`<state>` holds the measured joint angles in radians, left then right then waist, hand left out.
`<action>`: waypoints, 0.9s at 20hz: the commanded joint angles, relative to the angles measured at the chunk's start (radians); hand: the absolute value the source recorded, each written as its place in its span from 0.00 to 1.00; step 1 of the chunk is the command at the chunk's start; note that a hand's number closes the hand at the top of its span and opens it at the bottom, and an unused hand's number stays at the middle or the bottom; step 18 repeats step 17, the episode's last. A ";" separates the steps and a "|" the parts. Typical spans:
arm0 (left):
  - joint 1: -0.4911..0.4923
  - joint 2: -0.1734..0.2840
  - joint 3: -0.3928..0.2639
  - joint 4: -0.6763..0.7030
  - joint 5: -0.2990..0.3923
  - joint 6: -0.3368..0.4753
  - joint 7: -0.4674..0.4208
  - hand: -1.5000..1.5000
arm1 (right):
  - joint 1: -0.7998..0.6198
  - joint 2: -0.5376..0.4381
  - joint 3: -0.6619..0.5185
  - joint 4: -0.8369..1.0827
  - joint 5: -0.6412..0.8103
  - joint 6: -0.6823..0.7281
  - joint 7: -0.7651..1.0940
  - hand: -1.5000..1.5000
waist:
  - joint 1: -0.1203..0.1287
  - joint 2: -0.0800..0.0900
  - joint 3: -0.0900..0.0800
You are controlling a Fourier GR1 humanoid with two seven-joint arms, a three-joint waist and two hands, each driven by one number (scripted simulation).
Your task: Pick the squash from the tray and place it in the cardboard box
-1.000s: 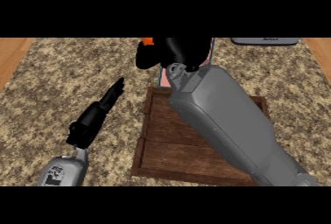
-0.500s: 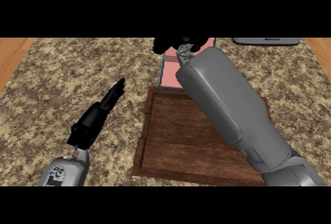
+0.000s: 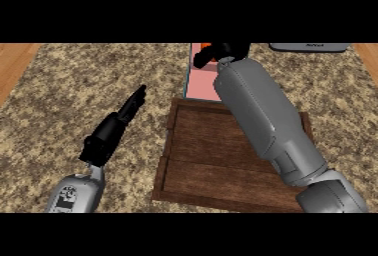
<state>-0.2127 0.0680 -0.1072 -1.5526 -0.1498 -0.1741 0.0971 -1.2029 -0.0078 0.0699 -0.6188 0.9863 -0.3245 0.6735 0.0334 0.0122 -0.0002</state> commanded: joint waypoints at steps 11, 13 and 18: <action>0.032 0.008 0.011 0.001 0.006 -0.013 -0.015 0.50 | 0.077 -0.009 -0.231 0.015 -0.292 -0.351 -0.402 0.00 | -0.004 -0.001 0.002; 0.014 -0.015 -0.005 0.021 -0.021 0.015 -0.021 0.50 | 0.097 0.007 -0.268 -0.031 -0.366 -0.380 -0.463 0.00 | -0.013 -0.003 0.002; 0.027 0.003 0.020 -0.029 0.009 -0.003 0.006 0.50 | 0.172 -0.010 -0.343 -0.152 -0.504 -0.367 -0.577 0.00 | -0.024 -0.011 0.002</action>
